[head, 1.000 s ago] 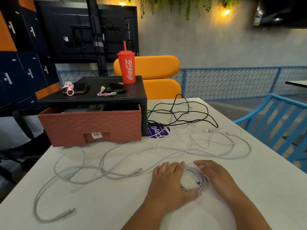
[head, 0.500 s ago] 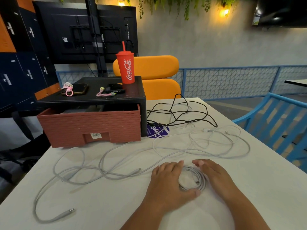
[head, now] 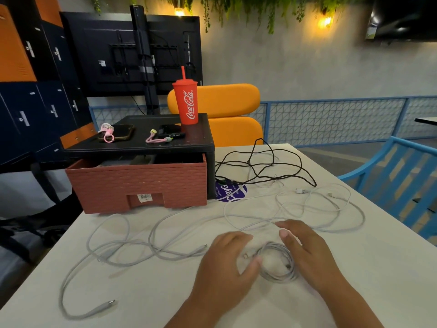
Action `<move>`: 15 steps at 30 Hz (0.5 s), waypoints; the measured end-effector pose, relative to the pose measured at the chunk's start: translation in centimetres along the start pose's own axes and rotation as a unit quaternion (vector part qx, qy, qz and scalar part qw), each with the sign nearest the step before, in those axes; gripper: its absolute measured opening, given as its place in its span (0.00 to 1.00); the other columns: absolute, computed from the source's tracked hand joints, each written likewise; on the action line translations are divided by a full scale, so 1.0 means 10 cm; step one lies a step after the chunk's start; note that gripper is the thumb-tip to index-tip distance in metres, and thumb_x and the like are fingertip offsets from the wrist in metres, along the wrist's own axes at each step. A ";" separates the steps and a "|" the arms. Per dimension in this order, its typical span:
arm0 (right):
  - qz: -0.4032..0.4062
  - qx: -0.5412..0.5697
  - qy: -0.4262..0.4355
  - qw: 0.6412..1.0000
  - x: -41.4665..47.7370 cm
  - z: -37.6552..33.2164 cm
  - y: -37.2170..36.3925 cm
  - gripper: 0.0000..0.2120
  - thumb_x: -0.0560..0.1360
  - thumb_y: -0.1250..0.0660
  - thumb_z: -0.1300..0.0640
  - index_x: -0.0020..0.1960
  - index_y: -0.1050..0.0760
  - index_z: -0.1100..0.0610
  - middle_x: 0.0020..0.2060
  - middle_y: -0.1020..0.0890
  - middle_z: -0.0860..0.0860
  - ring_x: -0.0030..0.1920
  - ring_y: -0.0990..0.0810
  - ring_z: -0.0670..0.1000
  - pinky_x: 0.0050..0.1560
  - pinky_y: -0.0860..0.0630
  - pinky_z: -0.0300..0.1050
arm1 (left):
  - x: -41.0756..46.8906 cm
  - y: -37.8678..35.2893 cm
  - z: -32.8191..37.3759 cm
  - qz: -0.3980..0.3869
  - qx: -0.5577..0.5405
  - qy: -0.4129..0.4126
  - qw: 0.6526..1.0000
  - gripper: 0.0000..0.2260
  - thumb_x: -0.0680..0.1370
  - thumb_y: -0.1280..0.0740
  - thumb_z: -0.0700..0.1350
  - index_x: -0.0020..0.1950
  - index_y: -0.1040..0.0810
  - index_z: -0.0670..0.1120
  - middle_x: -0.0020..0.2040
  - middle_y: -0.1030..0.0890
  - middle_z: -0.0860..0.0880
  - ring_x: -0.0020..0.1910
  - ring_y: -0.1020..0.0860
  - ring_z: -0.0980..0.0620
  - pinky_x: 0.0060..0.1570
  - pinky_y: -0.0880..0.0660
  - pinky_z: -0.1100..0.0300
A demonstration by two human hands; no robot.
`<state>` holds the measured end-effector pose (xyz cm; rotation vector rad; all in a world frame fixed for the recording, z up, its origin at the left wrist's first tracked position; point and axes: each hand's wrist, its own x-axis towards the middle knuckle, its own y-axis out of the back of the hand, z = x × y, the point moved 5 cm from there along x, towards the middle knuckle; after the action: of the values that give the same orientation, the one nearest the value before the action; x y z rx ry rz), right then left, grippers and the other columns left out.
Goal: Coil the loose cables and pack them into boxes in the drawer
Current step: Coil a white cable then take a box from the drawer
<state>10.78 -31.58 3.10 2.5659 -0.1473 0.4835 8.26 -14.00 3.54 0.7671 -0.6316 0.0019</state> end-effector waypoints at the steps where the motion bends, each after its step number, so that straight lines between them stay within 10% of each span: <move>1: -0.003 -0.014 0.018 1.000 0.03 -0.07 -0.02 0.14 0.69 0.44 0.36 0.50 0.27 0.37 0.52 0.23 0.37 0.56 0.28 0.33 0.53 0.35 0.27 | 0.03 0.12 -0.04 0.034 0.002 -0.005 0.999 0.20 0.71 0.39 0.57 0.57 0.20 0.49 0.53 0.21 0.56 0.54 0.29 0.62 0.55 0.40 0.79; 15: -0.079 -0.156 0.151 0.973 1.32 -1.06 -0.76 0.20 0.79 0.43 0.49 0.70 0.33 0.53 0.66 0.32 0.53 0.67 0.34 0.52 0.66 0.38 0.46 | 0.93 1.57 -0.89 0.032 0.234 0.072 0.969 0.19 0.77 0.38 0.53 0.66 0.27 0.48 0.63 0.27 0.50 0.63 0.32 0.49 0.62 0.34 0.53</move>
<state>21.29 -19.78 12.88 2.1482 0.0832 0.7209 17.10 1.14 13.80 1.1911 -0.5203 0.2728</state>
